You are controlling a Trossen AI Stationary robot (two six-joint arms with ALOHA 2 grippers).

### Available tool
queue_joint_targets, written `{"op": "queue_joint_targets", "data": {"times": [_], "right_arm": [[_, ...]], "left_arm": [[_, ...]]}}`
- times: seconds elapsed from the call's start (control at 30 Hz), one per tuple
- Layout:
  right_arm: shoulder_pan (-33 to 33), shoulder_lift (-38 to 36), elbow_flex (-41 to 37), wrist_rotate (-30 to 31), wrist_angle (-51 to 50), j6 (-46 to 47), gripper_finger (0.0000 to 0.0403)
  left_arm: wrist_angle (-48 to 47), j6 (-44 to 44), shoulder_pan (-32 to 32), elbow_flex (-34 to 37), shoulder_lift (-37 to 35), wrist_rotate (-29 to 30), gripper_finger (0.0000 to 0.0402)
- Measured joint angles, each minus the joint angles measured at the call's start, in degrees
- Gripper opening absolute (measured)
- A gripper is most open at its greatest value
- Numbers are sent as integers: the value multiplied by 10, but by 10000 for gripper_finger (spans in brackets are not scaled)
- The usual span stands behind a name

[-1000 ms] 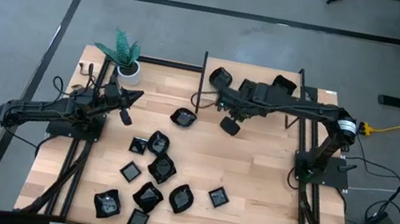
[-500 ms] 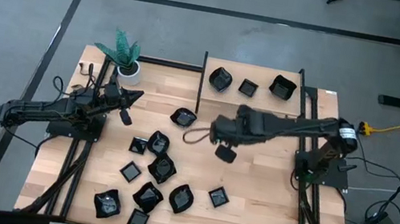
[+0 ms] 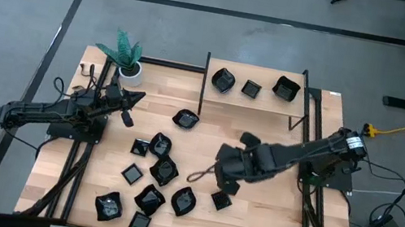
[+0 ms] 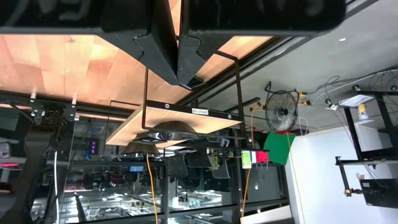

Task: Pick & Place Mini shaped plates
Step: Stack the black square plate on top of the black square plate on the shelf

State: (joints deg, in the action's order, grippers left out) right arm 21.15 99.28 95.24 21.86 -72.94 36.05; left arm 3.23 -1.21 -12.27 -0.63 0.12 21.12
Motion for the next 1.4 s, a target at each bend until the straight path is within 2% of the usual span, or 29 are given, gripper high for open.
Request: {"op": "queue_joint_targets", "data": {"times": [0.33,0.67,1.03,1.27,1.4], "right_arm": [[85,0,0,0,59,58,58],[149,27,0,0,150,53,58],[166,107,0,-34,210,-6,58],[165,161,0,-51,208,-8,58],[162,179,0,-70,204,-41,58]], "left_arm": [[0,0,0,0,0,0,4],[0,0,0,0,0,0,4],[0,0,0,0,0,0,4],[0,0,0,0,0,0,4],[0,0,0,0,0,0,4]]}}
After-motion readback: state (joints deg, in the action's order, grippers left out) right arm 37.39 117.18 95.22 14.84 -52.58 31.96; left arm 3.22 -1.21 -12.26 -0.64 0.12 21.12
